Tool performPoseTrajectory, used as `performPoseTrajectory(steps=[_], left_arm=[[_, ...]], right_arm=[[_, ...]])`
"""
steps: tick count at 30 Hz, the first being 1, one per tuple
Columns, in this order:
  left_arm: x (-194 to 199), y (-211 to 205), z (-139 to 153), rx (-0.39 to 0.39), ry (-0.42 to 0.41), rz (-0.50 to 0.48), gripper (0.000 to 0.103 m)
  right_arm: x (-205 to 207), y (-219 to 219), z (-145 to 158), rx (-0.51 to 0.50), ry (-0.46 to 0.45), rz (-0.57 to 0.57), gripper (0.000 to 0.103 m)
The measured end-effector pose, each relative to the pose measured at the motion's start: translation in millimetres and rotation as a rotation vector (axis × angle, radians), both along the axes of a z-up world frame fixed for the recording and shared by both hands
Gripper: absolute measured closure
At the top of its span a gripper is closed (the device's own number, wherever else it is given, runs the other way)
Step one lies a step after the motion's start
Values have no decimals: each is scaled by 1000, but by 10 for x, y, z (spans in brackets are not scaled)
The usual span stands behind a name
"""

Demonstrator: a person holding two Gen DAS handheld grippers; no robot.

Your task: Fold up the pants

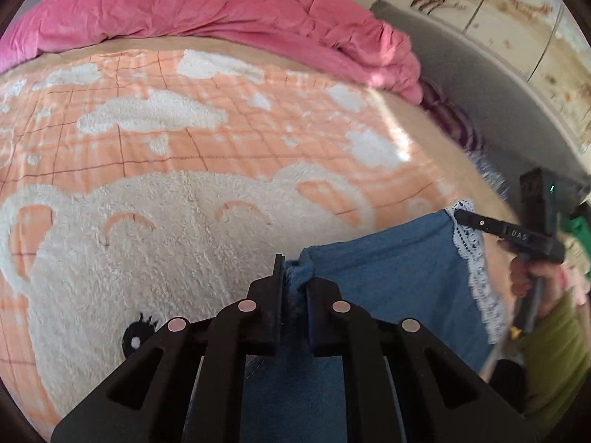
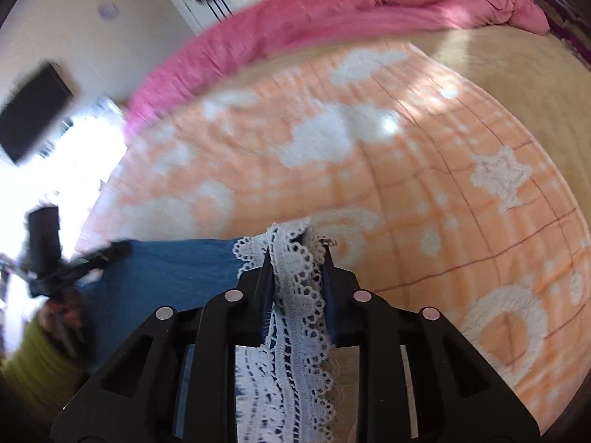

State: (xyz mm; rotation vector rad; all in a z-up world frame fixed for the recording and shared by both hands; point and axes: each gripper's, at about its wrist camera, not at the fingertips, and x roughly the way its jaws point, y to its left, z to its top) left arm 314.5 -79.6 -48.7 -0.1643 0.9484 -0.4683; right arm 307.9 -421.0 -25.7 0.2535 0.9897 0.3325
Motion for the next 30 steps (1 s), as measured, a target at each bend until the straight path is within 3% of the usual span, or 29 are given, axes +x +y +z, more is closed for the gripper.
performPoseTrajectory(steps=[3, 5, 9, 13, 17, 24, 30], left_arm=[[34, -8, -218, 68, 25, 27, 88], [22, 93, -254, 5, 25, 47, 87], [-44, 315, -150, -18, 1, 134, 69], [-355, 527, 90, 42, -59, 205, 68], [-840, 777, 297, 9, -102, 252, 62], [-1775, 1218, 480, 1, -142, 358, 55], [-2254, 1742, 576, 63, -154, 505, 46]], right_arm=[[71, 90, -231, -98, 40, -10, 80], [69, 121, -270, -140, 32, -25, 74], [-17, 64, -188, -173, -9, -70, 62], [-329, -130, 52, -126, -46, -126, 61], [-839, -302, 184, -43, -55, -141, 57], [-1590, -424, 115, 95, -9, -141, 57], [-1734, -312, -31, 171, 52, -128, 56]])
